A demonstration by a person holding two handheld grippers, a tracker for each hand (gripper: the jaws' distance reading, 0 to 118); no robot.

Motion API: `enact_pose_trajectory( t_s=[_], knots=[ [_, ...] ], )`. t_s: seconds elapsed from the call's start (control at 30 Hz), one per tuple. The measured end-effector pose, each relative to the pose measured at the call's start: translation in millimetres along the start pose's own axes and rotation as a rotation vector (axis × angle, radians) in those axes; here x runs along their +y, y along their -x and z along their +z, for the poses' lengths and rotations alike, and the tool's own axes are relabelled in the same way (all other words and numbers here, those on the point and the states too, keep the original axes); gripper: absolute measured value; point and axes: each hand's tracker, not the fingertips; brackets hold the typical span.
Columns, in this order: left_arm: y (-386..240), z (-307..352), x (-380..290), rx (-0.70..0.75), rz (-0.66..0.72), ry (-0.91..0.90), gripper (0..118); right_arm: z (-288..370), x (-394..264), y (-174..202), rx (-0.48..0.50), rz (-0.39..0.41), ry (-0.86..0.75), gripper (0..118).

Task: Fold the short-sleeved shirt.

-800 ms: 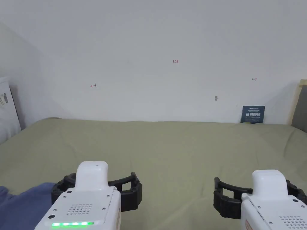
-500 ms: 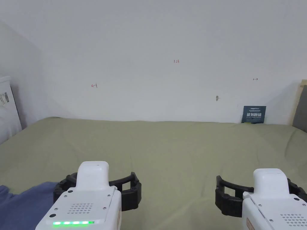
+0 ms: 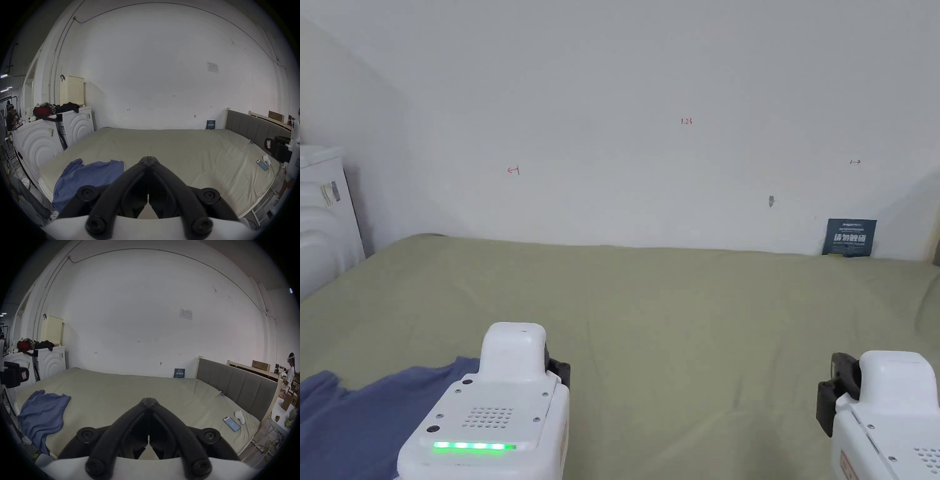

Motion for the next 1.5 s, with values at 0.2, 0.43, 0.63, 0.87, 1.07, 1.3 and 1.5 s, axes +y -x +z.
enact_pose_trajectory(
  t_s=[0.2,0.43,0.63,0.87,1.07,1.3,1.5],
  knots=[
    [16,1,4,0.044,0.011,0.001,0,-8,-6,26,0.066,0.007,0.028,2],
    [93,33,2,0.271,0.028,0.009,0,-25,-2,101,0.290,0.023,0.015,2],
    [167,72,-5,0.487,0.061,0.030,0,-29,2,171,0.500,0.008,0.016,2],
    [199,89,-16,0.581,0.071,0.056,0,-31,-1,205,0.573,0.021,0.028,2],
    [204,75,-21,0.540,0.071,0.077,0,-37,-4,203,0.583,0.016,0.044,2],
    [216,8,-28,0.401,0.095,0.206,0,-46,-19,205,0.580,0.026,0.080,2],
    [236,-85,-54,0.276,0.178,0.397,0,-64,-42,212,0.588,0.034,0.157,2]
  ],
)
